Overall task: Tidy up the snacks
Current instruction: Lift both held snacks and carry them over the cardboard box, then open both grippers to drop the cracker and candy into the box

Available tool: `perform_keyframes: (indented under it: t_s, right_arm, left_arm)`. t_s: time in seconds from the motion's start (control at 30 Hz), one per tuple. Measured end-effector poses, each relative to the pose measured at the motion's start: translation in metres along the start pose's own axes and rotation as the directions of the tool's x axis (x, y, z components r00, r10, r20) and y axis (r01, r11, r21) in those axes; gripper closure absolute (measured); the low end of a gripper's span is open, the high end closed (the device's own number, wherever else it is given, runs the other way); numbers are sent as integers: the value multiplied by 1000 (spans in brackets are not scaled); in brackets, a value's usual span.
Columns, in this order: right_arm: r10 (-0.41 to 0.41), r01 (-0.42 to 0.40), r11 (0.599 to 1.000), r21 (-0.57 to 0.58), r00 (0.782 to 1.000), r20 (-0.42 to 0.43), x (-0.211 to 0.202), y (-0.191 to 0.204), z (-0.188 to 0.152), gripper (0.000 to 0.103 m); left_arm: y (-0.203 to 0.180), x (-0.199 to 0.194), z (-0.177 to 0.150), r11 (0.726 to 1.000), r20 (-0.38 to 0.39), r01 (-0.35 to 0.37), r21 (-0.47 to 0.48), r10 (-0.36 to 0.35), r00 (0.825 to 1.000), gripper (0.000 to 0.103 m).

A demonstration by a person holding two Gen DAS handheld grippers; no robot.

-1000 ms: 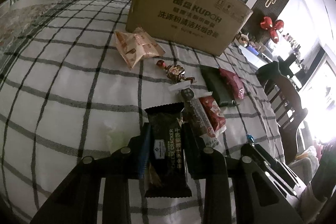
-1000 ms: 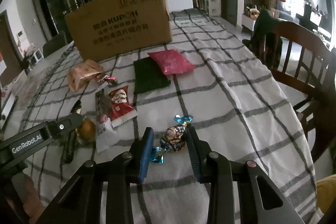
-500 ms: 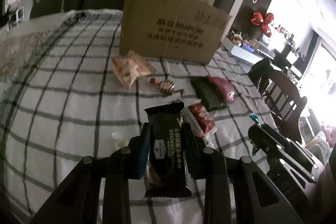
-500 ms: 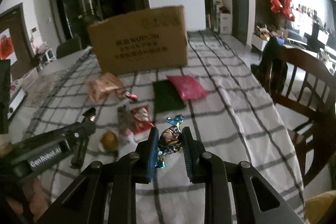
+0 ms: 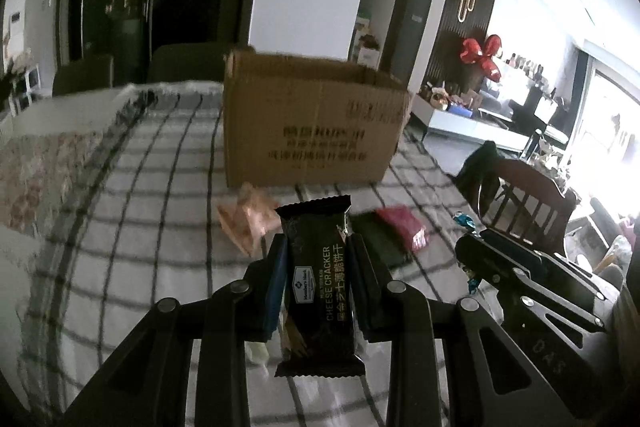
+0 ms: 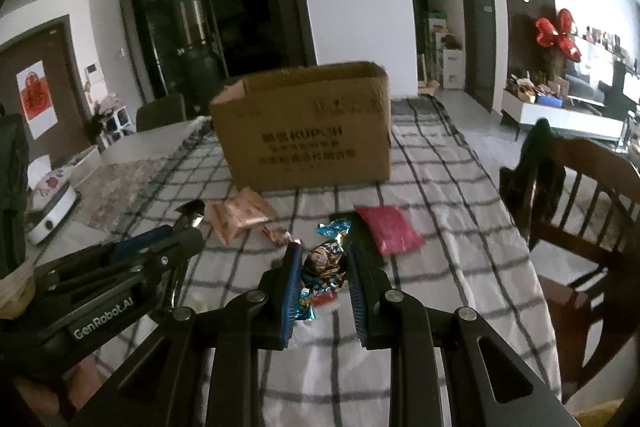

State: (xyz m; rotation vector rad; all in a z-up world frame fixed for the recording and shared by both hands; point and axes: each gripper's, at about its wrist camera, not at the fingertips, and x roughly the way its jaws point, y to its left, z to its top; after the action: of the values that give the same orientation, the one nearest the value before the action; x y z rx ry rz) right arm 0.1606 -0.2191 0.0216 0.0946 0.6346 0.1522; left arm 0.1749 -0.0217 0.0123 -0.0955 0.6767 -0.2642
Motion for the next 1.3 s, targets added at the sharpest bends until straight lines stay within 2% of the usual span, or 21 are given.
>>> perform_keyframes:
  t_s: [0.33, 0.5, 0.87, 1.3]
  right_arm:
    - [22, -22, 1000, -5, 996, 88, 16, -6, 58, 79]
    - [38, -37, 999, -12, 992, 118, 29, -6, 95, 79]
    - [59, -52, 997, -58, 989, 136, 71, -3, 167, 79]
    - [39, -32, 997, -76, 995, 92, 130, -14, 207, 79]
  left_arm:
    - [2, 6, 63, 998, 93, -13, 59, 7, 996, 73]
    - [6, 15, 96, 997, 113, -13, 80, 4, 994, 73]
    - [13, 53, 163, 991, 114, -32, 132, 17, 993, 73]
    - [18, 123, 208, 983, 71, -33, 179, 21, 997, 73]
